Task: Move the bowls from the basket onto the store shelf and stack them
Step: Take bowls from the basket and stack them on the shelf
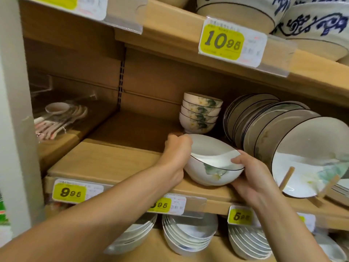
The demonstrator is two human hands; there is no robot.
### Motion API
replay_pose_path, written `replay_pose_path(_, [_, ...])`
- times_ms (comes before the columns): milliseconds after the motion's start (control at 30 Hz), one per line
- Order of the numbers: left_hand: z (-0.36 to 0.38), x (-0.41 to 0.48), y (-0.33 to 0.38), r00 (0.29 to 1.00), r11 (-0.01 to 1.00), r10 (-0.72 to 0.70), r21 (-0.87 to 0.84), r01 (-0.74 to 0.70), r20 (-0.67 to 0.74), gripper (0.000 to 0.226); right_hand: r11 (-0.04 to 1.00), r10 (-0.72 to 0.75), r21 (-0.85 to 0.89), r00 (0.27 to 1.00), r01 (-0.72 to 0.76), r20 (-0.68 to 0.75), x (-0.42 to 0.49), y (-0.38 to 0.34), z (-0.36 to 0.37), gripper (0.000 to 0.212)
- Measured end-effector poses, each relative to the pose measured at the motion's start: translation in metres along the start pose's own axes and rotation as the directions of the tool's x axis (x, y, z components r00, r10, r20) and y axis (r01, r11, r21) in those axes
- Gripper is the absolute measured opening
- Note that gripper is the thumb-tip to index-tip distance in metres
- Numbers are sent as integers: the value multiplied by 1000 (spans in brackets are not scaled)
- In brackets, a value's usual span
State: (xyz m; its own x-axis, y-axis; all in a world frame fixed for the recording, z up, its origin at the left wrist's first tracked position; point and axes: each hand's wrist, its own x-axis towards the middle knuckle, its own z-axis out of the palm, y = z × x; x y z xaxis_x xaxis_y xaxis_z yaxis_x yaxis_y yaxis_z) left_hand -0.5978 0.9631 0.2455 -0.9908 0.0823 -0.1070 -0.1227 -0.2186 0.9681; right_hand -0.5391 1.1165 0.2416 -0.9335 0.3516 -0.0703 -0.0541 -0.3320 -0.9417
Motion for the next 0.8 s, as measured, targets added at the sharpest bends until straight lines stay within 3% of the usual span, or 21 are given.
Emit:
replay_pose_path(133, [-9,10,11,999,998,-53,-23,53,4,42,977,197,82,980,-195,-18,16,-16,3,52])
replay_pose_path(267, [-5,15,18,993,996,-84,-3,85,88,37,967,243,65,968,-246,57,22,-17,9,48])
replay_pose_path(333, [-2,16,16,995,996,-73,-37,76,71,29,974,195,106,980,-198,36,24,-16,10,40])
replay_pose_path(433, [3,17,10,1000,995,-4,-101,4,-5,38,996,5,85,997,1,-73,15,-5,-2,35])
replay_pose_path(567, [13,6,2,994,989,76,-123,-84,-72,36,986,-158,-73,981,151,-111,-2,7,-3,59])
replay_pose_path(667, [11,-1,-1,993,991,86,-90,-94,-84,30,997,-63,-45,981,55,-181,10,-3,3,59])
replay_pose_path(800, [-4,10,14,998,999,-37,17,38,-49,27,995,98,13,985,-97,-143,28,-18,-1,35])
